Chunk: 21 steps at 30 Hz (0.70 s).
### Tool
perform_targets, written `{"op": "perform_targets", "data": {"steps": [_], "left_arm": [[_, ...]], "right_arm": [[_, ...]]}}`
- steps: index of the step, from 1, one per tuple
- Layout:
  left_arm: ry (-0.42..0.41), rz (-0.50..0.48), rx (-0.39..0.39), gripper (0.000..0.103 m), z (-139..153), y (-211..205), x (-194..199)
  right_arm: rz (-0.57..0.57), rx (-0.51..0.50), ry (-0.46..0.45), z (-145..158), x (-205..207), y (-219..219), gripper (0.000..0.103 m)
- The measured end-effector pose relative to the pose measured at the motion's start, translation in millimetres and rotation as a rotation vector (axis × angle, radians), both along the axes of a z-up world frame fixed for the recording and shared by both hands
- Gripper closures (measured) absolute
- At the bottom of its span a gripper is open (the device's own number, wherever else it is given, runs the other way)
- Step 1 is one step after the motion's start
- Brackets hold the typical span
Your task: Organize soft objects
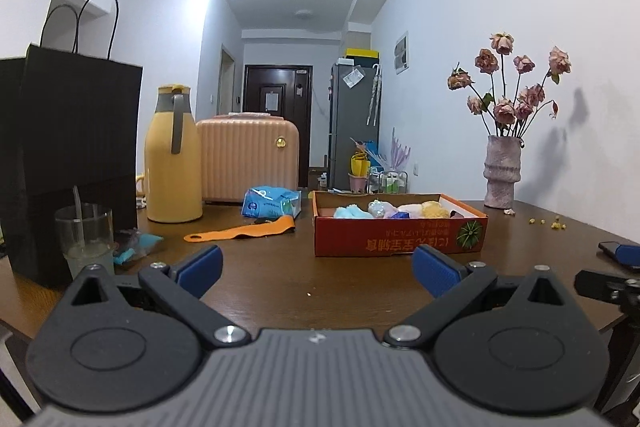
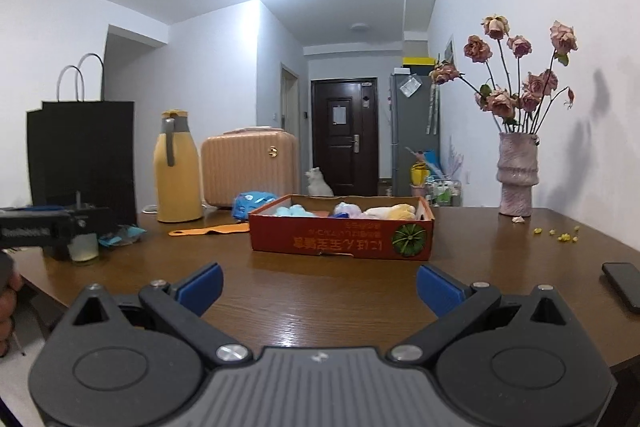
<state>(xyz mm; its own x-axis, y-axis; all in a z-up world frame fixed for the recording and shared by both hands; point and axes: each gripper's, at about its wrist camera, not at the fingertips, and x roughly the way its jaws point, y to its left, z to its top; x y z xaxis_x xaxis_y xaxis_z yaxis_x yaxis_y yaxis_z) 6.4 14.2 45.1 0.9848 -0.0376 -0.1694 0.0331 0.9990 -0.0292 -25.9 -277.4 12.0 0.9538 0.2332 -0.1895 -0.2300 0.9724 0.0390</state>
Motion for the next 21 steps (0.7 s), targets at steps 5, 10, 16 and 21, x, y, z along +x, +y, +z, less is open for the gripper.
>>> {"op": "perform_targets", "data": {"steps": [5,10,16,21], "left_arm": [[-0.003,-0.006,0.007,0.0,0.2,-1.1,-1.3],[-0.003,-0.005,0.006,0.0,0.5,-1.5,-1.7],[-0.001,-0.006,0.01,0.0,-0.5,-1.7,-2.0],[0.001,-0.007,0.008,0.0,-0.8,-0.9,-1.3]], "right_arm": [[-0.004,-0.005,0.008,-1.8,0.9,3.0,0.0],[-0.012,-0.02,-0.012,-1.5,1.1,4.6,0.0],[-0.015,-0.031,-0.003,-6.0,3.4,6.8,0.0],[-0.015,-0.03,-0.001,-6.9,3.9,8.6,0.0]]}}
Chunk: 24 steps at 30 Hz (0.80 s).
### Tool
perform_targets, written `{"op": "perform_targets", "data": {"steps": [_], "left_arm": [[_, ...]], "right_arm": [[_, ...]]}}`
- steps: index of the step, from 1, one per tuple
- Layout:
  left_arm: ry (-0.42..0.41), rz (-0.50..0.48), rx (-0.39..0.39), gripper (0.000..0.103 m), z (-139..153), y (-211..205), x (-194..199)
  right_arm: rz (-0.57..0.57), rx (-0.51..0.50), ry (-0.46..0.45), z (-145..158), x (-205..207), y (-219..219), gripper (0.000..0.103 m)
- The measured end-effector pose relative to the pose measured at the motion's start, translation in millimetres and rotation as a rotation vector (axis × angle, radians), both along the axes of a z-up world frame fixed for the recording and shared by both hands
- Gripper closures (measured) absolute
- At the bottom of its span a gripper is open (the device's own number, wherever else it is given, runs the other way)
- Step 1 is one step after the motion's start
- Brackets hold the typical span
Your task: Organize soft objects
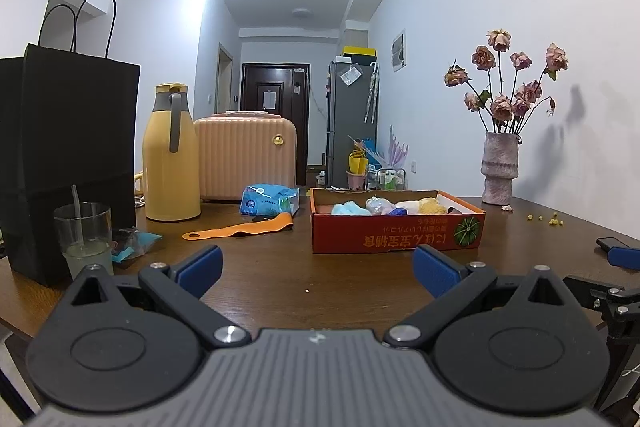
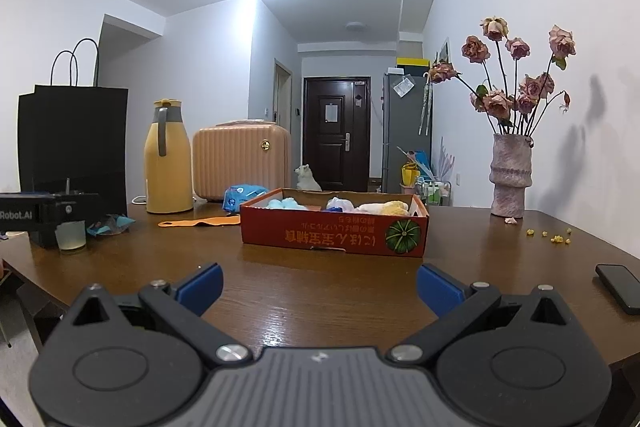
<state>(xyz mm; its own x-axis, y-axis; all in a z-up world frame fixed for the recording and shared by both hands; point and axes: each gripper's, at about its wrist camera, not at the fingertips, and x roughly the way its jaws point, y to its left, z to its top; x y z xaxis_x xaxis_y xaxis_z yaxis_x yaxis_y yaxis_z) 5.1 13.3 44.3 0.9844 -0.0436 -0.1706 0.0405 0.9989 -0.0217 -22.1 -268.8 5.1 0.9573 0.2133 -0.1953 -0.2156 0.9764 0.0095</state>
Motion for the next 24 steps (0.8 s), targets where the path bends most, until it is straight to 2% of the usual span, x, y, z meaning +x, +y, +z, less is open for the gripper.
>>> {"op": "perform_targets", "data": {"steps": [24], "left_arm": [[0.003,-0.002,0.003,0.0,-0.6,0.1,1.2]], "right_arm": [[-0.007,0.006,0.007,-2.0,3.0,0.0,0.0]]}}
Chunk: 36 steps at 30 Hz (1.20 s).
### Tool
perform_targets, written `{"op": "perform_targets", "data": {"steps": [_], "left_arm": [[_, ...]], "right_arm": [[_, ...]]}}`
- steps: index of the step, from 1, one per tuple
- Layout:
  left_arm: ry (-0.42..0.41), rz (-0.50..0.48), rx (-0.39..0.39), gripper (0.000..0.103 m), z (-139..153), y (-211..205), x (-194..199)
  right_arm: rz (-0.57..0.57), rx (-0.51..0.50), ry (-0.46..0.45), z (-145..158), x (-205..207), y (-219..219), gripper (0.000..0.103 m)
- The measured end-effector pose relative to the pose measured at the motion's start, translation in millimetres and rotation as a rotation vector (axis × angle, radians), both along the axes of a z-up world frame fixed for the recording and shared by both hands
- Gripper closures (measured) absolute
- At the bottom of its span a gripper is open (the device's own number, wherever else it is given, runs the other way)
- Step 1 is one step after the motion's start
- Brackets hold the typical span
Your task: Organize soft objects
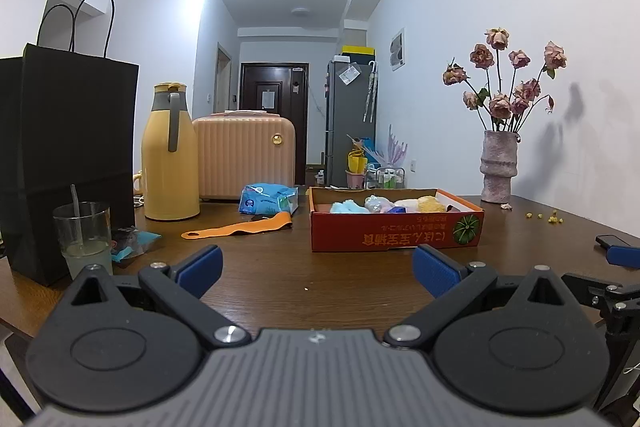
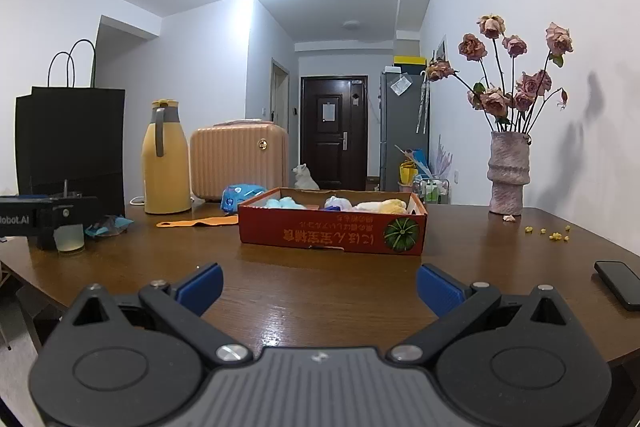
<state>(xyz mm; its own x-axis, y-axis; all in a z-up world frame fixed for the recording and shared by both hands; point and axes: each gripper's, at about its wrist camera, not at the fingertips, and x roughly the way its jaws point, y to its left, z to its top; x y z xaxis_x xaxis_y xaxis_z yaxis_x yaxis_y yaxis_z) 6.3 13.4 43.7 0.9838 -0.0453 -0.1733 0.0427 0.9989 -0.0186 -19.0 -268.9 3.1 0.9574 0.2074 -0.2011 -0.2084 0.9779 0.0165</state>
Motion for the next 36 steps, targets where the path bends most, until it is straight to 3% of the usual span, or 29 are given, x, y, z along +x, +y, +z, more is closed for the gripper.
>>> {"op": "perform_targets", "data": {"steps": [36], "left_arm": [[-0.009,-0.027,0.005,0.0,-0.3,0.7,-2.4]], "right_arm": [[0.0,0.01,0.005,-3.0,-0.1,-0.3,0.0]]}}
